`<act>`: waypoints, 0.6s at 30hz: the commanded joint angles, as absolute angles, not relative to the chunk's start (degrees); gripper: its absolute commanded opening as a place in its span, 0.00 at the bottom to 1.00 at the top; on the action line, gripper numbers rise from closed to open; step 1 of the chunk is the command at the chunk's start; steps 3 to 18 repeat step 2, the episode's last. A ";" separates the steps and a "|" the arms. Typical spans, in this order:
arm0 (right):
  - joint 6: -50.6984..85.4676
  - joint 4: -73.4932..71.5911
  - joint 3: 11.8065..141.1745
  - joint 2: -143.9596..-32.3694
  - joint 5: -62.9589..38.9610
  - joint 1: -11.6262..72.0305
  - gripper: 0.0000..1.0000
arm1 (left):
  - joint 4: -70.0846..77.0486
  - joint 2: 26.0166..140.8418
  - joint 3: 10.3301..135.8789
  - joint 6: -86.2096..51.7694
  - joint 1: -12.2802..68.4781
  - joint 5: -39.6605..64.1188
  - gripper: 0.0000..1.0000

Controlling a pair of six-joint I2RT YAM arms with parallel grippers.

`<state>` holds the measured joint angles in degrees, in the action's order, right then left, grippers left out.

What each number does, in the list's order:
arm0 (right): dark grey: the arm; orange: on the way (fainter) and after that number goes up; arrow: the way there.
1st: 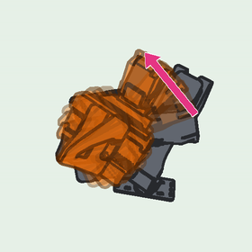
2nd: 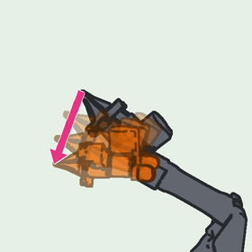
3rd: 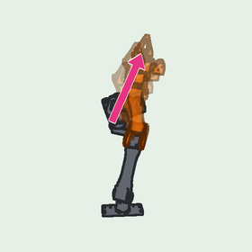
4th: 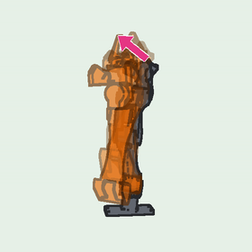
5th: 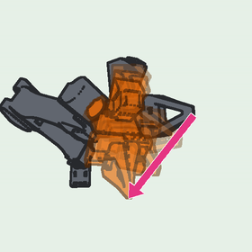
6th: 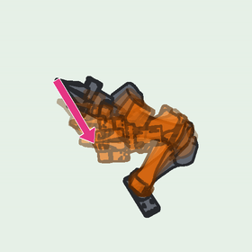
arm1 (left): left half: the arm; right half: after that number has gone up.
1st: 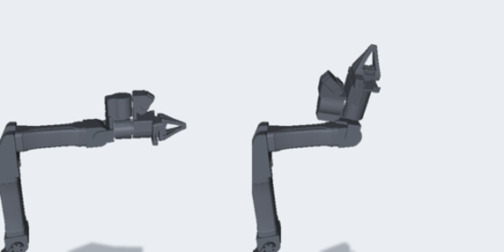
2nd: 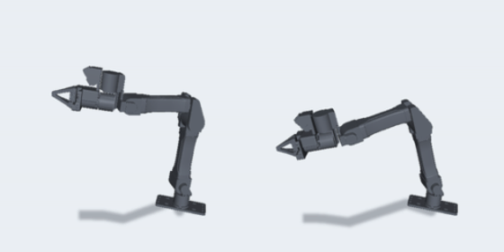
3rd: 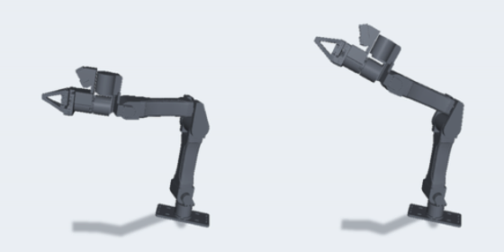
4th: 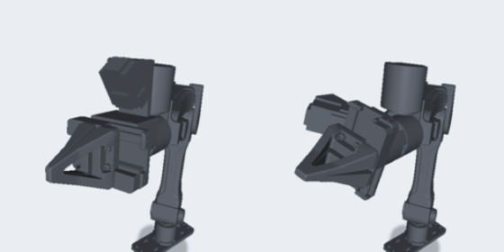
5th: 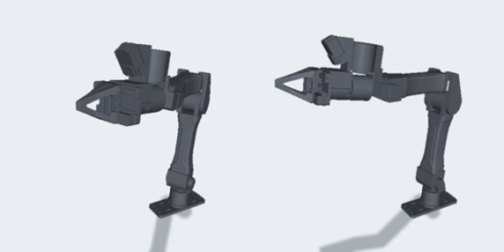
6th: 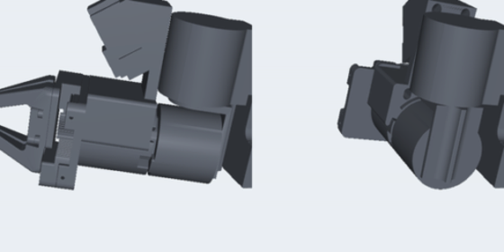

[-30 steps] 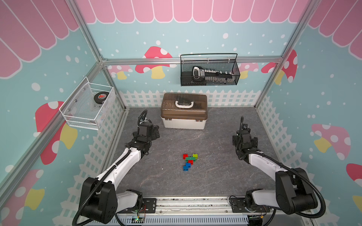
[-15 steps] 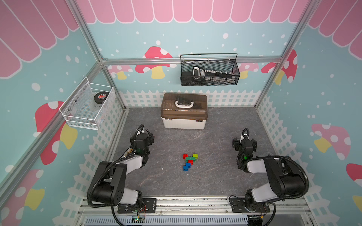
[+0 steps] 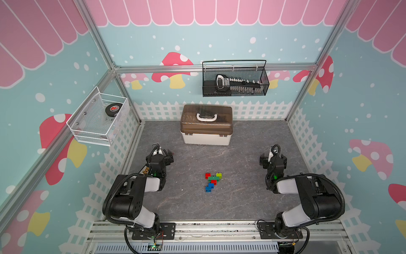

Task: Assemble the letter y with lego
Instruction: Reset both arms

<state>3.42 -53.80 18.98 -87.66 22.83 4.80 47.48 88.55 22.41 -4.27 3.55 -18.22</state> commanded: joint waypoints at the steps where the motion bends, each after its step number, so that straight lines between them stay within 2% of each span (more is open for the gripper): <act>1: 2.93 -56.02 19.23 -87.85 22.50 4.48 0.99 | 50.00 87.88 22.67 -3.51 3.77 -17.75 1.00; 18: 3.07 -55.59 19.23 -87.56 22.54 4.48 0.99 | 49.84 87.69 22.55 -3.60 3.77 -17.72 1.00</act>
